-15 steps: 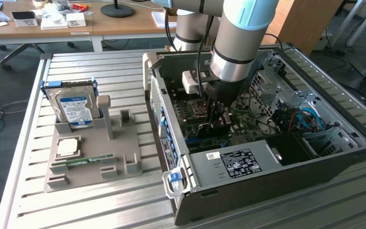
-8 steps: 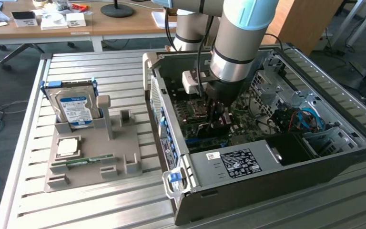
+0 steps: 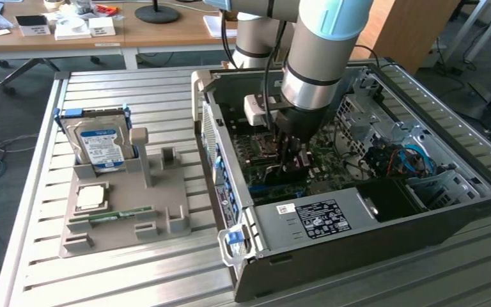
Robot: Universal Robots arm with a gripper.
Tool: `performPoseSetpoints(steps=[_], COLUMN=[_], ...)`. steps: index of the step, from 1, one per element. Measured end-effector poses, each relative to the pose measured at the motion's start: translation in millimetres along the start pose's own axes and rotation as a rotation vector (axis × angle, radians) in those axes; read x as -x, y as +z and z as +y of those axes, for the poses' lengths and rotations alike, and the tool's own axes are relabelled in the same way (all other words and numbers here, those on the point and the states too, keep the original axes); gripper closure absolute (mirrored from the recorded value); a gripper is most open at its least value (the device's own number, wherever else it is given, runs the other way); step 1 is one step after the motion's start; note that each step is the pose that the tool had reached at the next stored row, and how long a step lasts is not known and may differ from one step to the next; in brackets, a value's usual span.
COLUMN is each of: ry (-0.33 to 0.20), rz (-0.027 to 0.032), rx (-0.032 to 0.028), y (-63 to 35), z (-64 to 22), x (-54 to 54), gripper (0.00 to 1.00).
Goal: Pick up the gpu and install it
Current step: 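Insert the gpu into the slot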
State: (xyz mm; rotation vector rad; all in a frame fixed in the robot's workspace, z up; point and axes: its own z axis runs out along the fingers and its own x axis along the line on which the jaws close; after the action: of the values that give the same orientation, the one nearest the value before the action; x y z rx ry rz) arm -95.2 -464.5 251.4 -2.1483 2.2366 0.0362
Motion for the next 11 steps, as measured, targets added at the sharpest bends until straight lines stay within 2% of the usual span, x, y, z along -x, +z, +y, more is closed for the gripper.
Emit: performPoseSetpoints(steps=[11], ry=[0.003], rz=[0.0001], rx=[0.0000], y=[0.0], z=[2.1], x=[0.1], gripper=[0.74])
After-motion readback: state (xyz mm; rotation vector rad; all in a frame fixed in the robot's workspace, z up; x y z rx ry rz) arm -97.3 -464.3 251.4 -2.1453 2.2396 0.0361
